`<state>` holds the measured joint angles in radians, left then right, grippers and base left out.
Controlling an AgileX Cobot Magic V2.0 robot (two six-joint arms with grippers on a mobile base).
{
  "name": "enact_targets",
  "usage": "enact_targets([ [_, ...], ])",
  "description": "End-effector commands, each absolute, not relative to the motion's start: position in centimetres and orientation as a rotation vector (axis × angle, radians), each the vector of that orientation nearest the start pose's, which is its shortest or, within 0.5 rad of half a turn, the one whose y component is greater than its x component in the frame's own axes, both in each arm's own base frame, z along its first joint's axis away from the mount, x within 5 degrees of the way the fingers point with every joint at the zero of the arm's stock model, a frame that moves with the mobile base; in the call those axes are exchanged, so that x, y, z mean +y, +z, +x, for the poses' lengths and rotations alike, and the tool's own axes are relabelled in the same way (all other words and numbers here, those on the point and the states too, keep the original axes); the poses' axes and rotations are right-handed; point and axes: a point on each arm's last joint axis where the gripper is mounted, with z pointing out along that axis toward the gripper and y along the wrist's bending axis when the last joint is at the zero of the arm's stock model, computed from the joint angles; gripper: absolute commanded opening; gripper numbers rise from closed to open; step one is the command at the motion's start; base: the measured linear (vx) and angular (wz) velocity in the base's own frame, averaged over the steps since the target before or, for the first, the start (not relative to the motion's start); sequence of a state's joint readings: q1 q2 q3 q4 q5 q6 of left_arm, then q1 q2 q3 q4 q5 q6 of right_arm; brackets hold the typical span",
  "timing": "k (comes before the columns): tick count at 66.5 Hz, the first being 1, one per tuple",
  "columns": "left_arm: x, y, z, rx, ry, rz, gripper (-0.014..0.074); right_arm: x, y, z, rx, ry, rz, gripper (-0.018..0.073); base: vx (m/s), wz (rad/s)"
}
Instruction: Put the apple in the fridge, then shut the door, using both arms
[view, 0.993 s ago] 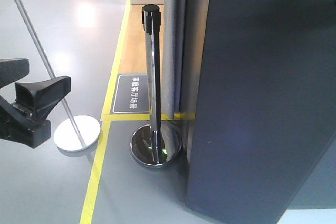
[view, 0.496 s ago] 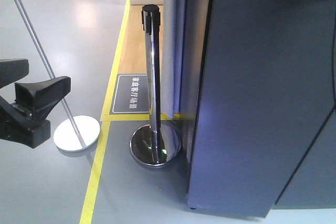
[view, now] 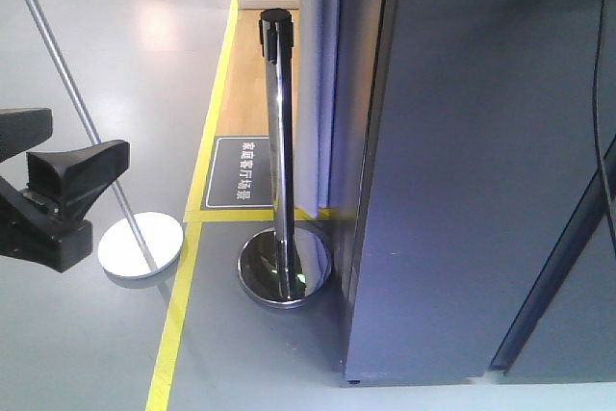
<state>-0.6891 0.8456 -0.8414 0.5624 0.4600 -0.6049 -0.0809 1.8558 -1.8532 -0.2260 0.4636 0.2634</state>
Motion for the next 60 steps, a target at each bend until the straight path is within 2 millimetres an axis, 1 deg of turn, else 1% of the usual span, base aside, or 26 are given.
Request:
enact_targets([
  [1,-9.4,38.9,14.6,1.767,-0.350,0.392,0.0503,-5.2,41.1,44.7,1.820,-0.143,0.154,0.0545,0.00,0.00],
  [12,-9.4,38.9,14.6,1.767,-0.350,0.392,0.0503,-5.0,43.1,42.7,1.831,-0.132,0.156,0.0545,0.00,0.00],
  [14,-9.4,38.9,14.6,1.767,-0.350,0.392,0.0503,-4.9,43.7,42.0,1.829,-0.127,0.156,0.0545,0.00,0.00],
  [19,-9.4,38.9,14.6,1.767,-0.350,0.392,0.0503,-4.7,44.5,40.5,1.842,-0.131,0.142,0.0545,0.00,0.00],
  [22,-9.4,38.9,14.6,1.767,-0.350,0.392,0.0503,-4.6,44.7,39.8,1.851,-0.141,0.130,0.0542,0.00,0.00],
  [25,-9.4,38.9,14.6,1.767,-0.350,0.392,0.0503,-4.5,45.2,38.5,1.841,-0.147,0.119,0.0536,0.00,0.00],
  [27,-9.4,38.9,14.6,1.767,-0.350,0.392,0.0503,-4.4,45.0,38.0,1.846,-0.147,0.117,0.0532,0.00,0.00],
  [28,-9.4,38.9,14.6,1.767,-0.350,0.392,0.0503,-4.3,45.3,37.4,1.837,-0.146,0.116,0.0529,0.00,0.00],
  [32,-9.4,38.9,14.6,1.767,-0.350,0.392,0.0503,-4.1,45.3,35.8,1.827,-0.139,0.115,0.0514,0.00,0.00],
  [34,-9.4,38.9,14.6,1.767,-0.350,0.392,0.0503,-4.0,44.8,35.0,1.835,-0.133,0.116,0.0507,0.00,0.00],
  [35,-9.4,38.9,14.6,1.767,-0.350,0.392,0.0503,-4.0,45.1,34.5,1.820,-0.130,0.115,0.0505,0.00,0.00],
  [38,-9.4,38.9,14.6,1.767,-0.350,0.392,0.0503,-3.8,44.8,33.1,1.814,-0.121,0.116,0.0492,0.00,0.00],
  [39,-9.4,38.9,14.6,1.767,-0.350,0.392,0.0503,-3.7,44.3,32.7,1.823,-0.119,0.116,0.0489,0.00,0.00],
  [40,-9.4,38.9,14.6,1.767,-0.350,0.392,0.0503,-3.6,44.5,31.9,1.811,-0.119,0.114,0.0486,0.00,0.00],
  [45,-9.4,38.9,14.6,1.767,-0.350,0.392,0.0503,-3.2,43.9,29.3,1.803,-0.116,0.107,0.0477,0.00,0.00],
  [46,-9.4,38.9,14.6,1.767,-0.350,0.392,0.0503,-3.1,43.4,28.8,1.813,-0.116,0.104,0.0477,0.00,0.00],
  [49,-9.4,38.9,14.6,1.767,-0.350,0.392,0.0503,-2.9,43.4,26.8,1.803,-0.113,0.105,0.0477,0.00,0.00],
  [51,-9.4,38.9,14.6,1.767,-0.350,0.392,0.0503,-2.9,42.8,26.0,1.816,-0.111,0.107,0.0477,0.00,0.00],
  [52,-9.4,38.9,14.6,1.767,-0.350,0.392,0.0503,-2.8,43.0,25.1,1.807,-0.109,0.109,0.0477,0.00,0.00],
  [57,-9.4,38.9,14.6,1.767,-0.350,0.392,0.0503,-2.5,42.3,22.1,1.821,-0.110,0.106,0.0477,0.00,0.00],
  [60,-9.4,38.9,14.6,1.767,-0.350,0.392,0.0503,-2.2,41.9,20.0,1.827,-0.103,0.108,0.0477,0.00,0.00],
])
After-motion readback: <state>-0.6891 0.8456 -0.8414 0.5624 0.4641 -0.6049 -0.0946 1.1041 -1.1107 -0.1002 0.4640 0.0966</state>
